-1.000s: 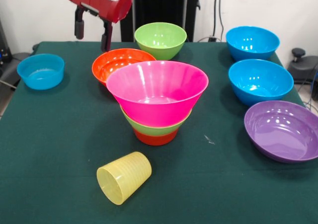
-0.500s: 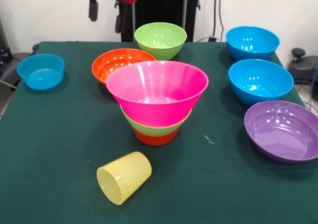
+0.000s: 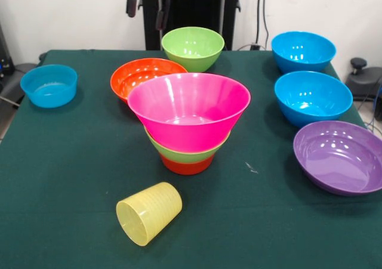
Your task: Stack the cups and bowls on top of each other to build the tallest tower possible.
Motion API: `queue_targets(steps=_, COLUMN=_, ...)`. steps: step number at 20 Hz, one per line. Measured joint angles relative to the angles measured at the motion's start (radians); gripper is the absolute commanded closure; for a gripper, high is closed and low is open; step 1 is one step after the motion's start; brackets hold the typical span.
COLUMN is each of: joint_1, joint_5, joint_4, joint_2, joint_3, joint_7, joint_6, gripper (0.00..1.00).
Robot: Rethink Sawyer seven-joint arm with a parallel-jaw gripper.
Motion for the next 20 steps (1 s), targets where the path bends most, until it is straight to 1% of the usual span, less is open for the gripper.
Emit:
queue_targets(steps=8, joint_1=0.026, joint_5=-0.011, joint_4=0.073, joint_2=-0.001, joint_3=-0.005, joint_7=0.000, joint_6=-0.057, gripper=0.00)
queue_targets(steps=9, joint_1=0.047, joint_5=-0.020, joint_4=0.090, joint_2=-0.001, joint_3=-0.011, joint_7=0.000, joint_6=-0.079, gripper=0.00)
queue_targets(steps=15, joint_1=0.108, joint_5=-0.030, joint_4=0.116, joint_2=0.000, joint_3=-0.022, joint_7=0.000, joint_6=-0.110, gripper=0.00)
queue_targets(steps=16, joint_1=0.139, joint_5=-0.030, joint_4=0.124, joint_2=-0.001, joint_3=-0.026, joint_7=0.000, joint_6=-0.119, gripper=0.00)
queue_targets(steps=20, joint_1=0.191, joint_5=-0.030, joint_4=0.132, joint_2=0.000, joint_3=-0.039, joint_7=0.000, joint_6=-0.139, gripper=0.00)
